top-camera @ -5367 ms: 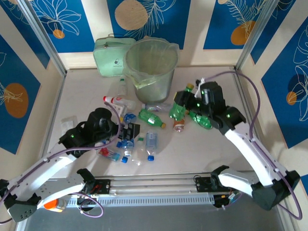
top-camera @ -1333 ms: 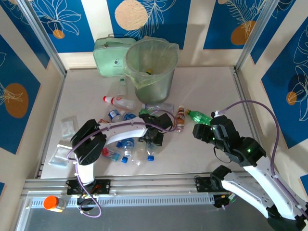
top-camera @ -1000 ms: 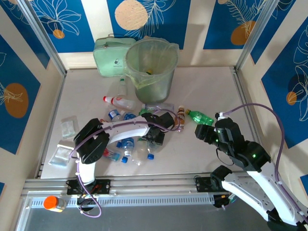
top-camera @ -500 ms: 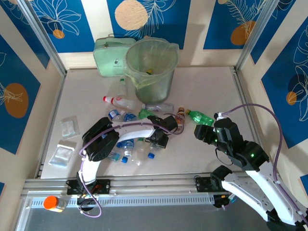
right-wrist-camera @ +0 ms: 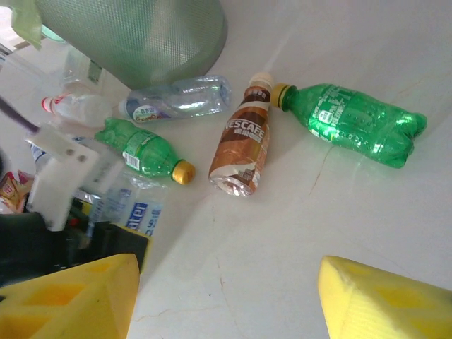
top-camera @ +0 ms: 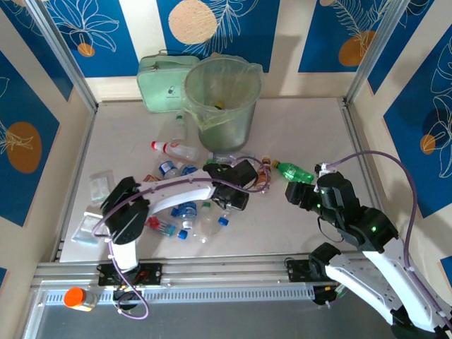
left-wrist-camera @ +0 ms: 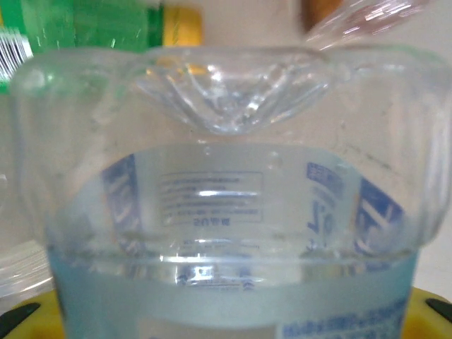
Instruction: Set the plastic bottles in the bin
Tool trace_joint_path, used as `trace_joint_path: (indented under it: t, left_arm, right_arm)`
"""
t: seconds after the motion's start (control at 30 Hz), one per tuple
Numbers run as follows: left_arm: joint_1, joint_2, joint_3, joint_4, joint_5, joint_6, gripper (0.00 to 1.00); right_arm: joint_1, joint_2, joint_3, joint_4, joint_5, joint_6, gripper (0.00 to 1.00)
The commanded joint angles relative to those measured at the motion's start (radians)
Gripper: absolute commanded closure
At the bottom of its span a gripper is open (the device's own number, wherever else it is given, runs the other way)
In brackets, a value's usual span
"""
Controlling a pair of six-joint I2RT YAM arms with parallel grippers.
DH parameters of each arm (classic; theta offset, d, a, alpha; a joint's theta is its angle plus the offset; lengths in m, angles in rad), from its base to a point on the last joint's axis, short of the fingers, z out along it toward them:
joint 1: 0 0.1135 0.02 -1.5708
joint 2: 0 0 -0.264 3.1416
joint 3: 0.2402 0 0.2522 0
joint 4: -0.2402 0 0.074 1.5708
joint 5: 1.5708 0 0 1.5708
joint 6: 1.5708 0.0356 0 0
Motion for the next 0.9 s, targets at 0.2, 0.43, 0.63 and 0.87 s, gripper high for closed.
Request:
trace_joint_path:
  t: [0.2,0.43,0.63,0.87]
  left_arm:
    - [-0.013,-0.351,-0.093,0.253,0.154,0.267,0.62]
    - [0.014,-0.380,0.081,0.232,-0.020,0.433,0.63]
    - [0.137,-0.249,0.359,0.226,-0.025,0.503,0.63]
    - [0.323,0.012,0.774,0.168,0.056,0.473,0.63]
  right_arm:
    - [-0.002,-0.016,0.041,0.060,-0.109,-0.100,0.32]
    - [-0.003,-0.016,0.026,0.094,-0.113,-0.098,0.32]
    - [-0.003,-0.003,0.020,0.101,-0.111,-0.103,0.32]
    - [-0.005,0.009,0.055,0.055,-0.076,-0.117,0.32]
